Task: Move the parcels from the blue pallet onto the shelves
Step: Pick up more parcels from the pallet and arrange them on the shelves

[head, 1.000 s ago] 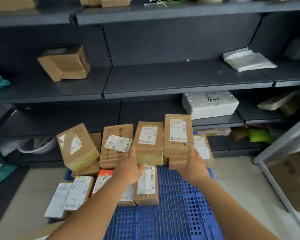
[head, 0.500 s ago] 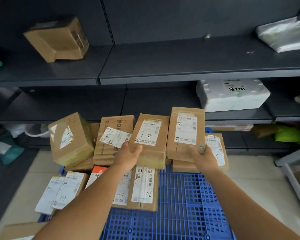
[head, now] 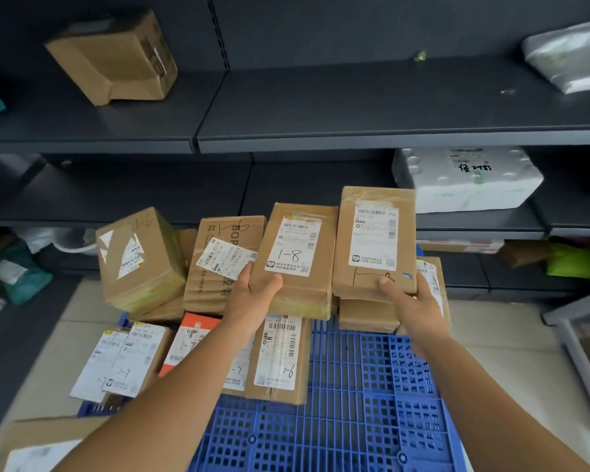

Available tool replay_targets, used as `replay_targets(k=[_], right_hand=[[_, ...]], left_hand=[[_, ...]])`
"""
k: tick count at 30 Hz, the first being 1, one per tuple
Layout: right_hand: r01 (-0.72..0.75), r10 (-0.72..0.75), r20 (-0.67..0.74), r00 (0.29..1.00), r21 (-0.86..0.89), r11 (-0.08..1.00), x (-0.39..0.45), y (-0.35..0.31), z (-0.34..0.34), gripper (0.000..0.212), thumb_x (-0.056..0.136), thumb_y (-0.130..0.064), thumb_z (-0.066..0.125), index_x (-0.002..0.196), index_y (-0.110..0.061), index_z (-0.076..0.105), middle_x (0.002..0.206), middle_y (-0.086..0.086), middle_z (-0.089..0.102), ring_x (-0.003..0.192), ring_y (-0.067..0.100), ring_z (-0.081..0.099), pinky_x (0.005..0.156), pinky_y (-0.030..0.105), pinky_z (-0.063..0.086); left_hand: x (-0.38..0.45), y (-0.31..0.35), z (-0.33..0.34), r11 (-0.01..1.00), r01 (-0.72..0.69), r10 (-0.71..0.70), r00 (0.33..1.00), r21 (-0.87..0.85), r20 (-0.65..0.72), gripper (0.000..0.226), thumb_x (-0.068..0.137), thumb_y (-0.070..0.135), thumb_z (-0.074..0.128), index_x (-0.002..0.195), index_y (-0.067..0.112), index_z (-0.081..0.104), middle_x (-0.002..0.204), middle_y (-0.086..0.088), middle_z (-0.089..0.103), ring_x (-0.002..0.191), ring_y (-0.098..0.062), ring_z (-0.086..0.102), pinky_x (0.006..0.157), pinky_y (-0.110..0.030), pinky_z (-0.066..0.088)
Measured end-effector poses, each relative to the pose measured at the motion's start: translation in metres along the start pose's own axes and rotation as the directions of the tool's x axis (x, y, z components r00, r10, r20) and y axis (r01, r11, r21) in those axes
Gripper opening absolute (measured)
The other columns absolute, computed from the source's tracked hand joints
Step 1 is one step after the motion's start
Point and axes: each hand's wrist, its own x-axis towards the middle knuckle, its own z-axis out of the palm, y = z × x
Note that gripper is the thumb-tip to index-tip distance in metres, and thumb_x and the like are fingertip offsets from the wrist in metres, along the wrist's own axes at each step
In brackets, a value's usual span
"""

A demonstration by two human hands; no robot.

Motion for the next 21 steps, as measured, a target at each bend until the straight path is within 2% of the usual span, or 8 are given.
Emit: replay_targets(k=[4, 7, 9, 12, 14, 18, 20, 21], right_hand=[[0.028, -0.029, 0.008, 1.000, 0.088, 0.996, -0.009, -0.015, -0.004, 0.081, 0.068, -0.059, 0.075, 0.139, -0.041, 0.041, 0.126, -0.014, 0.059, 0.120, 0.017, 0.053, 0.106, 0.047, 0.039], [0.055, -0.063, 0.057, 0.996, 0.129, 0.990, -0.023, -0.030, -0.002, 0.095, 0.053, -0.075, 0.074, 0.137, -0.048, 0.040, 0.130, -0.015, 0.055, 0.122, 0.019, 0.053, 0.104, 0.053, 0.040], [0.085, -0.101, 0.089, 0.991, 0.173, 0.981, -0.034, -0.041, 0.003, 0.087, 0.066, -0.065, 0.073, 0.142, -0.044, 0.036, 0.128, -0.015, 0.053, 0.123, 0.018, 0.051, 0.107, 0.050, 0.038], [0.119, -0.155, 0.130, 0.979, 0.250, 0.961, -0.051, -0.054, 0.014, 0.071, 0.086, -0.043, 0.065, 0.147, -0.038, 0.029, 0.128, -0.014, 0.052, 0.123, 0.016, 0.047, 0.109, 0.046, 0.036], [0.159, -0.206, 0.165, 0.965, 0.260, 0.952, -0.066, -0.068, 0.026, 0.068, 0.086, -0.044, 0.065, 0.145, -0.040, 0.033, 0.134, -0.012, 0.052, 0.124, 0.015, 0.049, 0.108, 0.045, 0.037], [0.239, -0.309, 0.247, 0.918, 0.274, 0.931, -0.098, -0.089, 0.059, 0.075, 0.072, -0.054, 0.071, 0.139, -0.040, 0.042, 0.127, -0.013, 0.061, 0.119, 0.012, 0.055, 0.099, 0.036, 0.044], [0.283, -0.351, 0.285, 0.892, 0.253, 0.925, -0.118, -0.096, 0.079, 0.063, 0.075, -0.052, 0.072, 0.133, -0.041, 0.048, 0.119, -0.015, 0.065, 0.115, 0.012, 0.058, 0.100, 0.041, 0.046], [0.303, -0.370, 0.300, 0.879, 0.247, 0.920, -0.130, -0.099, 0.090, 0.053, 0.081, -0.046, 0.069, 0.131, -0.041, 0.050, 0.115, -0.017, 0.066, 0.113, 0.011, 0.059, 0.101, 0.042, 0.045]], left_hand=[[-0.022, 0.015, -0.006, 0.982, -0.061, 0.062, 0.998, -0.179, -0.002, 0.071, 0.088, 0.040, 0.064, 0.148, 0.037, 0.026, 0.122, 0.022, 0.046, 0.113, -0.004, 0.044, 0.100, -0.030, 0.034], [-0.036, 0.020, -0.021, 0.964, -0.074, 0.068, 0.997, -0.257, -0.035, 0.078, 0.081, 0.050, 0.068, 0.146, 0.046, 0.025, 0.138, 0.019, 0.042, 0.127, -0.009, 0.040, 0.110, -0.042, 0.032], [-0.047, 0.023, -0.034, 0.951, -0.085, 0.076, 0.996, -0.297, -0.042, 0.073, 0.073, 0.059, 0.071, 0.135, 0.057, 0.033, 0.138, 0.017, 0.048, 0.128, -0.015, 0.046, 0.108, -0.050, 0.035], [-0.068, 0.028, -0.056, 0.915, -0.139, 0.111, 0.989, -0.378, -0.096, 0.047, 0.081, 0.045, 0.069, 0.115, 0.064, 0.043, 0.120, 0.021, 0.055, 0.115, -0.011, 0.052, 0.100, -0.041, 0.040], [-0.085, 0.029, -0.074, 0.880, -0.150, 0.100, 0.986, -0.451, -0.134, 0.048, 0.081, 0.039, 0.071, 0.117, 0.059, 0.045, 0.117, 0.019, 0.058, 0.112, -0.009, 0.053, 0.099, -0.039, 0.039], [-0.120, 0.022, -0.120, 0.822, -0.202, 0.088, 0.969, -0.533, -0.231, 0.072, 0.061, 0.054, 0.080, 0.124, 0.057, 0.046, 0.131, 0.011, 0.058, 0.123, -0.015, 0.052, 0.105, -0.051, 0.040], [-0.141, 0.020, -0.144, 0.796, -0.271, 0.115, 0.946, -0.541, -0.305, 0.050, 0.078, 0.038, 0.074, 0.122, 0.048, 0.053, 0.122, 0.011, 0.064, 0.117, -0.014, 0.057, 0.101, -0.046, 0.044], [-0.153, 0.018, -0.157, 0.786, -0.317, 0.142, 0.928, -0.531, -0.344, 0.034, 0.086, 0.026, 0.069, 0.112, 0.045, 0.058, 0.112, 0.012, 0.068, 0.111, -0.014, 0.060, 0.096, -0.042, 0.047]])
